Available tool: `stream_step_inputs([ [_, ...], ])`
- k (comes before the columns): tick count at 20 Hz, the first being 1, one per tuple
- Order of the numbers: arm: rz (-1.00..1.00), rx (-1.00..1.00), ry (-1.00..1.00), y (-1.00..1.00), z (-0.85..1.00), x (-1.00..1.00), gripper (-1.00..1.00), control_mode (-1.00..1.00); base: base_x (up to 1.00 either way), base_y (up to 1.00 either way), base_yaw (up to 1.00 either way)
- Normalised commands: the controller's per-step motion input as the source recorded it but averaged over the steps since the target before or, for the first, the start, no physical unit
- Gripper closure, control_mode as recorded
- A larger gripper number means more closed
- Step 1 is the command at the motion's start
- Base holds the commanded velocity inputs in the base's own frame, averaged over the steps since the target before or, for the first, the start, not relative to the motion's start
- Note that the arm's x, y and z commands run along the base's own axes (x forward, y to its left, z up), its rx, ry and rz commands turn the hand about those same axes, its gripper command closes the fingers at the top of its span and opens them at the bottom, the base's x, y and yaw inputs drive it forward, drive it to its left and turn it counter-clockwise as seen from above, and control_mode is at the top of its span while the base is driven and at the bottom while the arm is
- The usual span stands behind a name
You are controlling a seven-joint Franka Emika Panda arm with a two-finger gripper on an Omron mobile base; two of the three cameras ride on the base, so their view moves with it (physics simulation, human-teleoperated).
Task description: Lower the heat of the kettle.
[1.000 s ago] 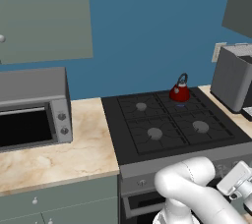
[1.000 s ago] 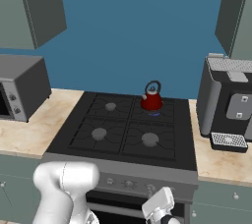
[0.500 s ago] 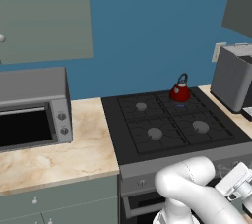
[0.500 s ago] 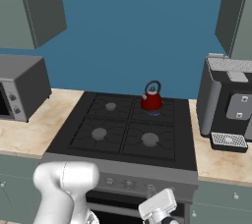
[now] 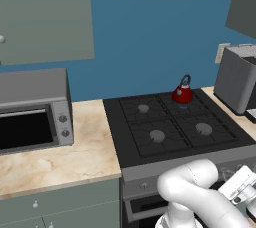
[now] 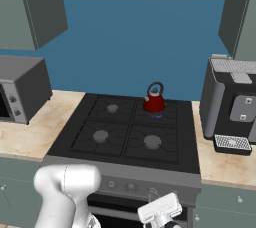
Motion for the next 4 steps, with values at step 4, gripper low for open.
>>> stream_step_inputs([
  [4, 0.09, 0.23, 0.1, 0.08, 0.07, 0.0, 1.0, -1.0, 0.0, 0.0, 0.0],
])
